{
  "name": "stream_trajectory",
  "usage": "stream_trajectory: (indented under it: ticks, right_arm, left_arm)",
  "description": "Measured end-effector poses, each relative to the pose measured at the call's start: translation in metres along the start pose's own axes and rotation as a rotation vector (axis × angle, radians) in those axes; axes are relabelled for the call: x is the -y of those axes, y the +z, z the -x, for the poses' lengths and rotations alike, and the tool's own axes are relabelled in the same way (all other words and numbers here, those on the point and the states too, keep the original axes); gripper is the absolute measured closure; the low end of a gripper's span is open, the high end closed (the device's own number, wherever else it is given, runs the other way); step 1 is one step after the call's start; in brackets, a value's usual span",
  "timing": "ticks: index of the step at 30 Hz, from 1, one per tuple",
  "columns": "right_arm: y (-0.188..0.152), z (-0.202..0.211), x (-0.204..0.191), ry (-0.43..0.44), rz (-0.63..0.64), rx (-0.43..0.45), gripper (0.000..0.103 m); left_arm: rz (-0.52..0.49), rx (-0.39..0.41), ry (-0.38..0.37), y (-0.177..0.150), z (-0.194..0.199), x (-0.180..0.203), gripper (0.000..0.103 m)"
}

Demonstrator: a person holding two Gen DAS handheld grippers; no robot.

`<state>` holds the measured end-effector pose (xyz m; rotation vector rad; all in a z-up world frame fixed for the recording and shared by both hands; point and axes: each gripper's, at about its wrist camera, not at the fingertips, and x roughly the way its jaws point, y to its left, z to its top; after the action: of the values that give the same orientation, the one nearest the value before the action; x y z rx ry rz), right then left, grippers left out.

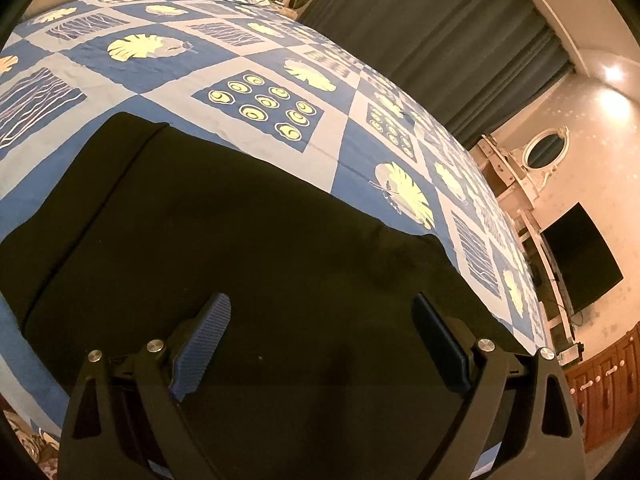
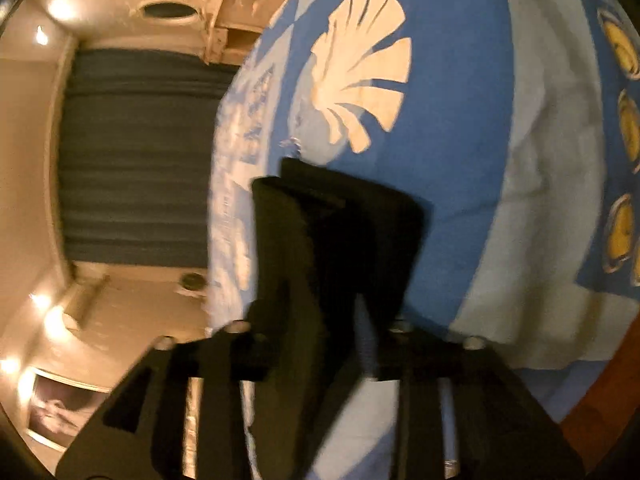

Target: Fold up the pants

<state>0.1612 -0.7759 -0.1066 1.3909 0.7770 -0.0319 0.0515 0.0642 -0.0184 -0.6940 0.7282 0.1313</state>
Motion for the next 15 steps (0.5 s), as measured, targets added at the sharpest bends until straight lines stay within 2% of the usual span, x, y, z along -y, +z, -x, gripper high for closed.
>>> stream_trajectory:
  ticks: [1, 3, 5, 7, 10, 12, 15]
  right_arm:
    - [0.001, -0.001, -0.001, 0.012, -0.004, 0.004, 0.055]
    - [0.003, -0.003, -0.006, 0.0, -0.001, 0.01, 0.055]
    - [0.005, 0.002, -0.018, -0.068, 0.062, 0.037, 0.095]
    - [0.006, 0.009, -0.024, -0.105, 0.111, 0.065, 0.097]
    - [0.007, 0.01, -0.007, -0.161, 0.084, 0.066, 0.098]
    - [0.008, 0.012, 0.004, -0.133, 0.062, 0.069, 0.098]
    - [0.004, 0.018, -0.001, -0.102, 0.07, 0.099, 0.098]
  left_arm:
    - [-0.001, 0.001, 0.002, 0.0, 0.0, 0.0, 0.012]
    - [-0.006, 0.0, 0.011, -0.001, -0.001, 0.001, 0.012]
    - [-0.011, 0.0, 0.016, -0.001, -0.001, 0.002, 0.012]
    - [-0.009, 0.0, 0.012, -0.001, 0.0, 0.002, 0.012]
    - [-0.004, 0.0, 0.001, -0.002, -0.001, 0.002, 0.012]
    - [-0.008, -0.002, -0.002, -0.002, 0.0, 0.002, 0.012]
    - [0.009, -0.005, -0.005, -0.001, 0.003, 0.001, 0.012]
